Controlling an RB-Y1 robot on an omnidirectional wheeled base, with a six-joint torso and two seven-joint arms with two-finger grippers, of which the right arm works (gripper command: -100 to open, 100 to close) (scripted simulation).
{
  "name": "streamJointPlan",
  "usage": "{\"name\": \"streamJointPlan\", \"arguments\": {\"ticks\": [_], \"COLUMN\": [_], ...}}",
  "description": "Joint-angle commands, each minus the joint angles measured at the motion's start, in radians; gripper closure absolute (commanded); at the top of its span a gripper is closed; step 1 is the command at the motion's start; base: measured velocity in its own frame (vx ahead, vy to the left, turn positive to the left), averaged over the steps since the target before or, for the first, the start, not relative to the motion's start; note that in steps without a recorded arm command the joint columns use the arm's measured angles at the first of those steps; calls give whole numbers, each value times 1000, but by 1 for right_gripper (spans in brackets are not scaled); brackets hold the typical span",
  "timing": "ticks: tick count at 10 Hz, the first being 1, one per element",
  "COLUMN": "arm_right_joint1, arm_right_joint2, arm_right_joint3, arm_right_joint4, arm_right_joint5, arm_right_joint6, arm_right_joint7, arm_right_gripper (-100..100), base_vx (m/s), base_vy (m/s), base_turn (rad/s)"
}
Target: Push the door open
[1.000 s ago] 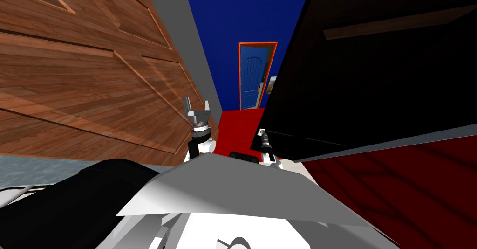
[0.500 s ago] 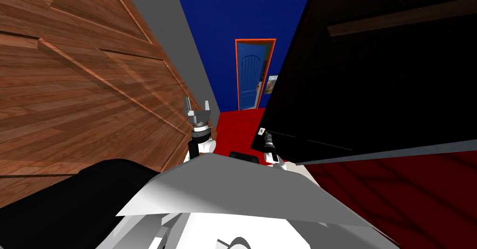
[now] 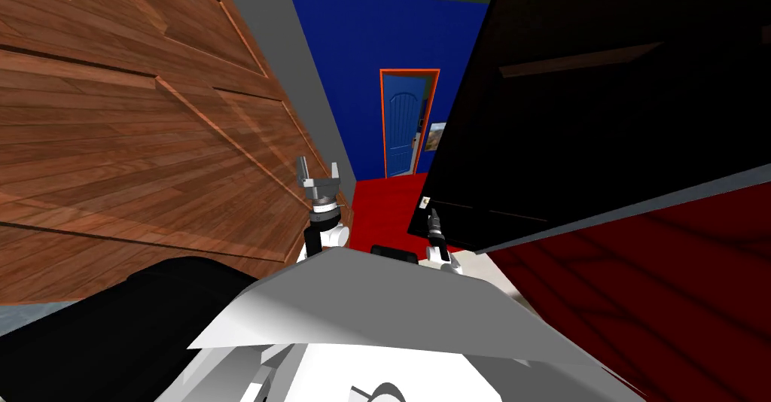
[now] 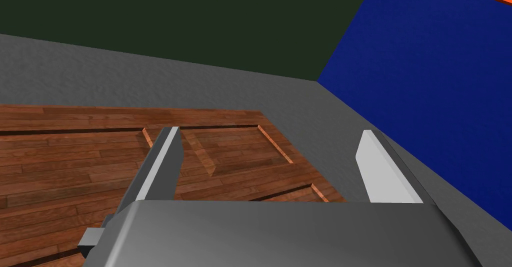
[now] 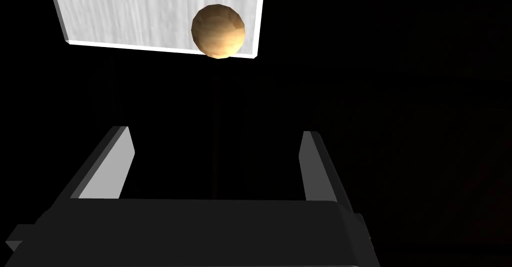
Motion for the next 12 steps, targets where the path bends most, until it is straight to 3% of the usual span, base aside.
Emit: {"name": "streamJointPlan", "arguments": {"ticks": [1, 3, 5, 11, 12], "arm_right_joint1": [3, -1, 1, 4, 4], "arm_right_joint2": [19, 3, -2, 7, 7], "arm_right_joint3": [-5, -7, -10, -18, -18], "arm_right_joint4": [-5, 10, 12, 21, 21], "arm_right_joint5": [-7, -6, -7, -11, -11], "arm_right_joint6": [2, -10, -18, -38, -38], "arm_right_joint7": [0, 2, 4, 8, 8], "arm_right_gripper": [-100, -100, -100, -100, 100], "base_vx": [-219, 2, 208, 186, -19], "base_vy": [112, 37, -1, -11, 4], "base_turn": [-86, 2, 29, 21, 8]}}
